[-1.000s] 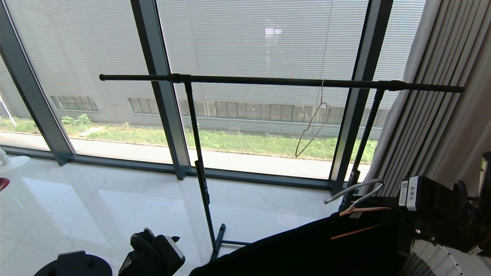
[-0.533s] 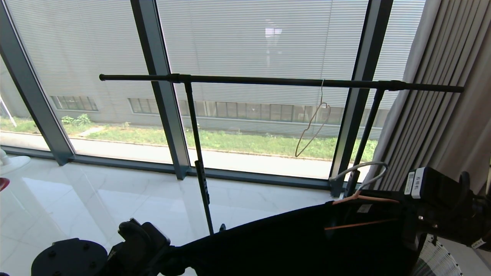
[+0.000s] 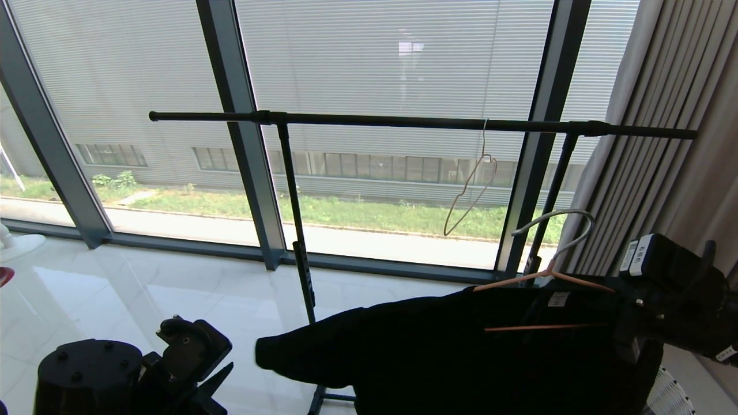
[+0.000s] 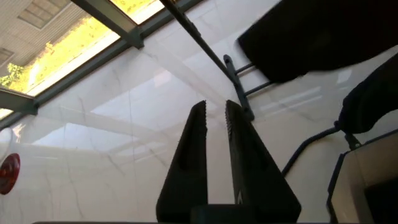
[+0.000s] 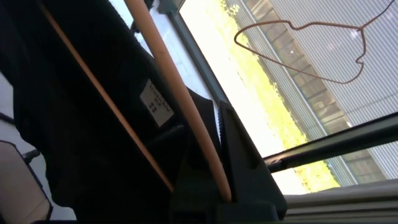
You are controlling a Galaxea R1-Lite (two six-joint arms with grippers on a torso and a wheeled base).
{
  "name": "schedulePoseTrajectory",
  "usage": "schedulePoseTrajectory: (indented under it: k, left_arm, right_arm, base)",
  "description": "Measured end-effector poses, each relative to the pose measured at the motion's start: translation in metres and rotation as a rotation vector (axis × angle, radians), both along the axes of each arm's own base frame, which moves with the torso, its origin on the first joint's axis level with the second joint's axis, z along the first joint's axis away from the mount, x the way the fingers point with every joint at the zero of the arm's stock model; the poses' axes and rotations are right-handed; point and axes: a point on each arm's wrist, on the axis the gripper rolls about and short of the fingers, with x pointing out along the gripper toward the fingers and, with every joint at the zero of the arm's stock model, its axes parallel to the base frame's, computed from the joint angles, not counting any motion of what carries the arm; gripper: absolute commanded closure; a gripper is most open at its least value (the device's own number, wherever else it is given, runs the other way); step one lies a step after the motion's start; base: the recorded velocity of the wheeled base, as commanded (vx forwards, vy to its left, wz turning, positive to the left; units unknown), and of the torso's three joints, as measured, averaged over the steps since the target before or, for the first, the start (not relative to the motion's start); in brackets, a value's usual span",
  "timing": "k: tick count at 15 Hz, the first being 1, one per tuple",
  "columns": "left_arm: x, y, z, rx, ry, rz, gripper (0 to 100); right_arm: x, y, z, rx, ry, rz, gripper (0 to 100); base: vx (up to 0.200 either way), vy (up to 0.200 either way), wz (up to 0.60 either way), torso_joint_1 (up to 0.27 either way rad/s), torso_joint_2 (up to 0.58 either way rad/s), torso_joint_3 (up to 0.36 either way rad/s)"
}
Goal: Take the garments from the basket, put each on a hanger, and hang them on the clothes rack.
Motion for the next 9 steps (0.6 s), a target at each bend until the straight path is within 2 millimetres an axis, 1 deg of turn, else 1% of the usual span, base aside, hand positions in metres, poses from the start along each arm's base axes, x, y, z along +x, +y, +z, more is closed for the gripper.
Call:
schedulePoseTrajectory:
  k: [3,5,7,9]
  left_arm:
    - [0.003,-0.002,0.006,-0.033,-0.025,0.011,0]
    - [0.009,-0.003,0.014,-0.077,-0.063,0.060,0]
    - [0.013,0.000,0.020,-0.067,-0.105,0.139,0]
    - [0.017,0.007,0.025,-0.052,-0.137,0.224,0]
  right_arm:
    - [0.000,-0.002,-0.001,-0.021,-0.007,-0.069,100]
    - [0.002,-0.006,-0.004,-0.072,-0.004,-0.223,100]
    - [0.003,-0.015,-0.010,-0.124,0.023,-0.383,100]
    - [0.005,-0.035,-0.020,-0.209,0.087,-0.640,100]
  base:
    - [0.000,0.000,0.00,0.000,0.00,0.000]
    - [0.000,0.000,0.00,0.000,0.00,0.000]
    - [0.000,0.000,0.00,0.000,0.00,0.000]
    - [0.000,0.000,0.00,0.000,0.00,0.000]
